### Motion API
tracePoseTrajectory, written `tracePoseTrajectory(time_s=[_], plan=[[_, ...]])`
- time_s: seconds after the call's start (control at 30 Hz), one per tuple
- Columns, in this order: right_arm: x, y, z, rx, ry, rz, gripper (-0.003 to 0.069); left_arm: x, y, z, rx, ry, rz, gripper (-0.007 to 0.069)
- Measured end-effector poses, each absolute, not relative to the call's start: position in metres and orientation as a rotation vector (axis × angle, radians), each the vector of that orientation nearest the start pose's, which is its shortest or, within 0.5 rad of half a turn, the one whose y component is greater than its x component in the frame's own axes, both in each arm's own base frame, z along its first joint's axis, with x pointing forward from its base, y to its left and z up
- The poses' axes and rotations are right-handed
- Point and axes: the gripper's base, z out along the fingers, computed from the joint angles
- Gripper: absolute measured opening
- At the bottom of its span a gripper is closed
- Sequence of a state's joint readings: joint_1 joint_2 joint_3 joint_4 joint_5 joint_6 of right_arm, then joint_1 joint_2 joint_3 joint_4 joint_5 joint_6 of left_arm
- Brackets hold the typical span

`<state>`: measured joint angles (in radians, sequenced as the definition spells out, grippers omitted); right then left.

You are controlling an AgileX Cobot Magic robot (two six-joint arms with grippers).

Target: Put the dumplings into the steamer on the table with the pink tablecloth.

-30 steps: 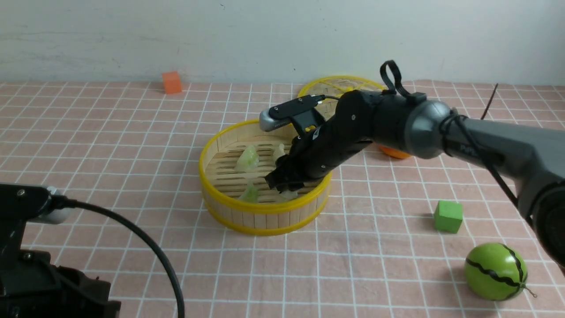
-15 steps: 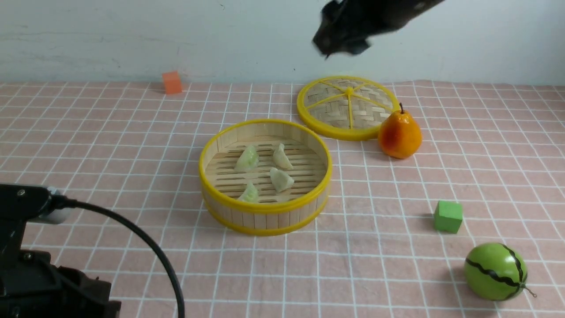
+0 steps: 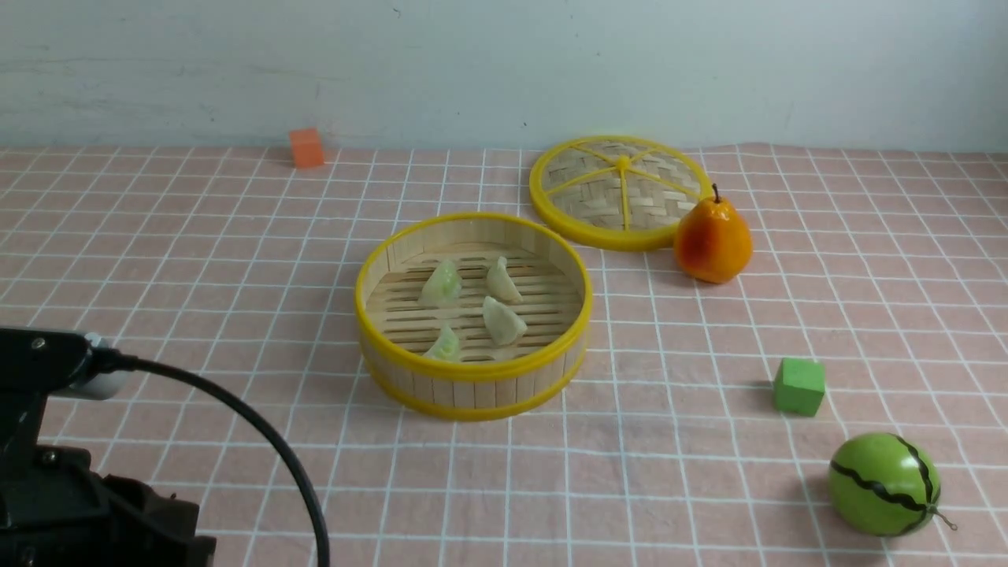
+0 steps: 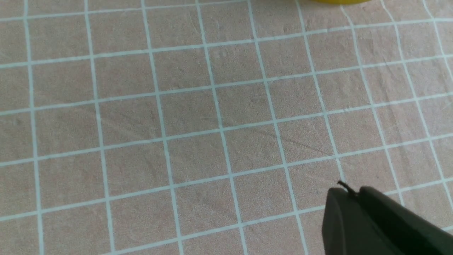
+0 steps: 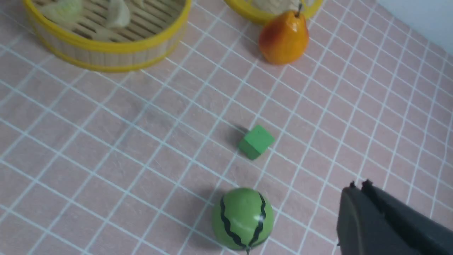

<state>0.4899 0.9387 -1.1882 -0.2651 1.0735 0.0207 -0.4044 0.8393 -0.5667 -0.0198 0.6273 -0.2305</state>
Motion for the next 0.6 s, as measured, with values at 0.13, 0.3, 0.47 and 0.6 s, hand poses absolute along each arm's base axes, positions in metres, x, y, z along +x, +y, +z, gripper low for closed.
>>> tracePoseTrajectory(time_s=[0.13, 0.3, 0.47, 0.6], plan=[[0.122, 0.042, 0.371, -0.418, 2.074, 0.024, -0.0019, 0.14, -0.061, 0.268, 0.195, 2.4, -0.32, 0.0038], [0.097, 0.037, 0.298, -0.385, 1.85, 0.188, -0.0017, 0.14, -0.061, 0.268, 0.195, 2.4, -0.32, 0.0039], [0.083, 0.039, 0.236, -0.521, 1.709, 0.21, -0.0013, 0.14, -0.061, 0.268, 0.195, 2.4, -0.32, 0.0047], [0.075, 0.042, 0.198, -0.618, 1.676, 0.231, -0.001, 0.14, -0.061, 0.268, 0.195, 2.4, -0.32, 0.0048]])
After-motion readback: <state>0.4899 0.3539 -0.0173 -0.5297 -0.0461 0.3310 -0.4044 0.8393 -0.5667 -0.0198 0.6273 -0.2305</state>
